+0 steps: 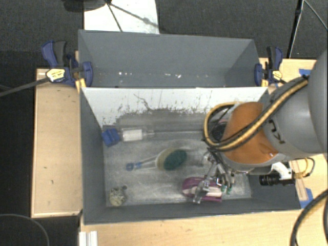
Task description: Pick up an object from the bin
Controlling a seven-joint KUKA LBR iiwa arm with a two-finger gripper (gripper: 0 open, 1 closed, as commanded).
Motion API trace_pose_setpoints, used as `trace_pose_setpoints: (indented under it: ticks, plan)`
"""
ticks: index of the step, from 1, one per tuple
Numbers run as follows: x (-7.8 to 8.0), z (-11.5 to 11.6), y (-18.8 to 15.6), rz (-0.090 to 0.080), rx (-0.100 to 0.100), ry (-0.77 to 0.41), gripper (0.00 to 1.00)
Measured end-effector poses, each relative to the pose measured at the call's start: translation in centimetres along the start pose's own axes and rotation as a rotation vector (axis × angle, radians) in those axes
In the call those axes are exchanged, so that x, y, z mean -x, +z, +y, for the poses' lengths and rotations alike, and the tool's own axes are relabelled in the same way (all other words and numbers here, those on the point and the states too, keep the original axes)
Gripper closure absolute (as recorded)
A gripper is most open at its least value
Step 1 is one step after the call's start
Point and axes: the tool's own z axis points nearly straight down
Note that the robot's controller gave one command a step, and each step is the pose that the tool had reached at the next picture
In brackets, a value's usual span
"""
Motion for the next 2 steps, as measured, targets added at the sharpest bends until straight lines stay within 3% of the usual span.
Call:
trace_pose_setpoints:
  ticks: [1, 2]
  plan:
    - [-0.2, 0.4, 0.0, 0.004, 0.005, -0.003, 1.00]
    - [-0.2, 0.4, -1.9, -0.008, 0.004, -0.008, 1.00]
